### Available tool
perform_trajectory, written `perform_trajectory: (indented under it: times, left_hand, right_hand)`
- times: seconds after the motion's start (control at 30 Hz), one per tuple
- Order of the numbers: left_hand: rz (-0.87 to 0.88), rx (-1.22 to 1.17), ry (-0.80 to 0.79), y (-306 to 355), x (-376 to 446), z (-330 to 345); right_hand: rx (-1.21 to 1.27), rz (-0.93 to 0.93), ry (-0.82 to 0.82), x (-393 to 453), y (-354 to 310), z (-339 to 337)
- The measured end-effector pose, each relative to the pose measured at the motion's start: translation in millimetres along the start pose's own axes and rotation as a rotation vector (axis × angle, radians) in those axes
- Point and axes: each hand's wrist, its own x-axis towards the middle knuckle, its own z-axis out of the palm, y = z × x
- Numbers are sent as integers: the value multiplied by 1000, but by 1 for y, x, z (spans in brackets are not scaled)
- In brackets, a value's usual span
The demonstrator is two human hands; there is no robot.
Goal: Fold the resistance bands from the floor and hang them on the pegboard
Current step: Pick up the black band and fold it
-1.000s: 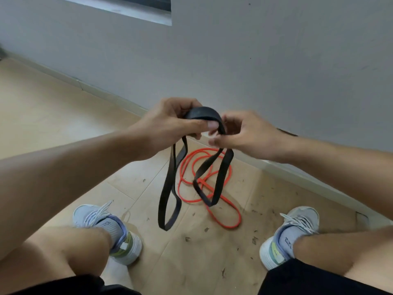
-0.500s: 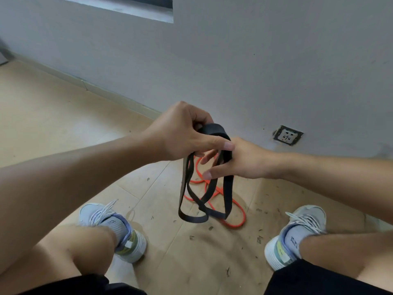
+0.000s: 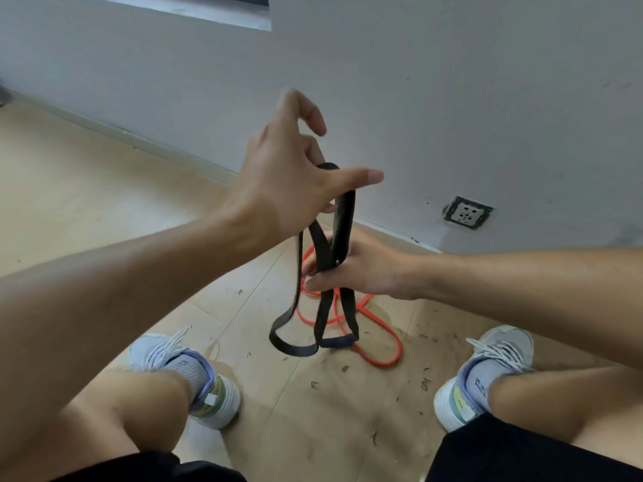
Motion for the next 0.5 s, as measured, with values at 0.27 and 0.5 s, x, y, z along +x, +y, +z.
perform_trajectory:
  times: [0.27,0.5]
  left_hand:
    - [-68,-111,86,-13,13,-21]
    - [-39,-147,39,-11,12,-13]
  right_hand:
    - [6,-93,254,2,13,-5]
    - [-56,-97,264,-2,-3,-10]
